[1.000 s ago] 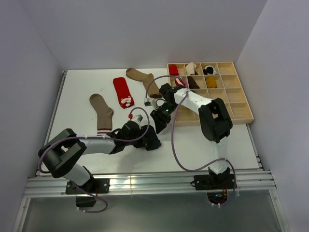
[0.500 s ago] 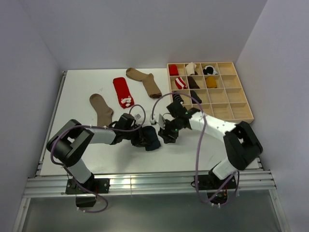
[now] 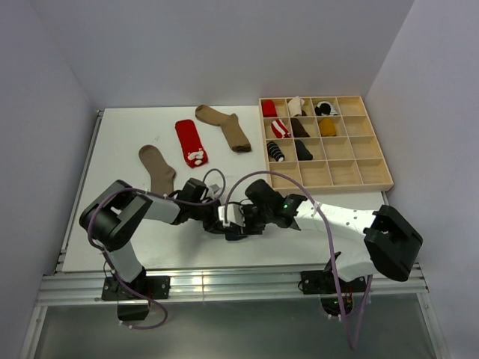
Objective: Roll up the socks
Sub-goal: Roll the sock at the center of the board.
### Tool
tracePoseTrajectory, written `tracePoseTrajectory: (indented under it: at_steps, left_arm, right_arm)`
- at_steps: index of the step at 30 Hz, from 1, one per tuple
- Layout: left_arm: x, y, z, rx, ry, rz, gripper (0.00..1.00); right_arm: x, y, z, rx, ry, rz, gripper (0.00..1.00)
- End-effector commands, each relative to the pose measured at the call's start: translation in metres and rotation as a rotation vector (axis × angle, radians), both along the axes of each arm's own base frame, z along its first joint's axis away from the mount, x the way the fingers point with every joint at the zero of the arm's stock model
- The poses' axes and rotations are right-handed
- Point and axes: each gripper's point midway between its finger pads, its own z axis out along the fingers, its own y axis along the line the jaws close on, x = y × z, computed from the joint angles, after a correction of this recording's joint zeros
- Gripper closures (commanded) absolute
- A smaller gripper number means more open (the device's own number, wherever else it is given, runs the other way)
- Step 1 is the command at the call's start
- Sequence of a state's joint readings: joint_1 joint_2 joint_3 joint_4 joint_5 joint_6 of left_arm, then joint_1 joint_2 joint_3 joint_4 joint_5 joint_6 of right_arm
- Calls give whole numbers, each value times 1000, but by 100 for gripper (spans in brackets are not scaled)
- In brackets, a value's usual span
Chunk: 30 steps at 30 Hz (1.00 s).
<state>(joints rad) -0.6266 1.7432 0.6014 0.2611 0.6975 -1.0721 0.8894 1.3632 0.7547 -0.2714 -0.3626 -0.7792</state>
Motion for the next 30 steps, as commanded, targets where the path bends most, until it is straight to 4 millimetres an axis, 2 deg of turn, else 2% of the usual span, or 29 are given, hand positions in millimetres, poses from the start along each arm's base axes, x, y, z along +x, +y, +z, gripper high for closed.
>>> tracePoseTrajectory:
  at_steps: [1,8,17,24,30]
  left_arm:
    - [-31,32,-45,177,137,20,99]
    - [-30,30,-46,180,151,14,99]
    - [-25,27,-44,176,147,14,99]
    - [-25,26,-44,169,148,9,99]
    - [-23,23,-40,153,143,8,97]
  right_arm:
    - [-3,9,4,15,-71,45,47]
    - [-19,10,-2,-24,-40,78,49]
    - [-32,6,-24,-93,-19,94,50]
    - [-31,6,-32,-142,8,86,49]
    - [-24,8,-40,-181,9,57,52]
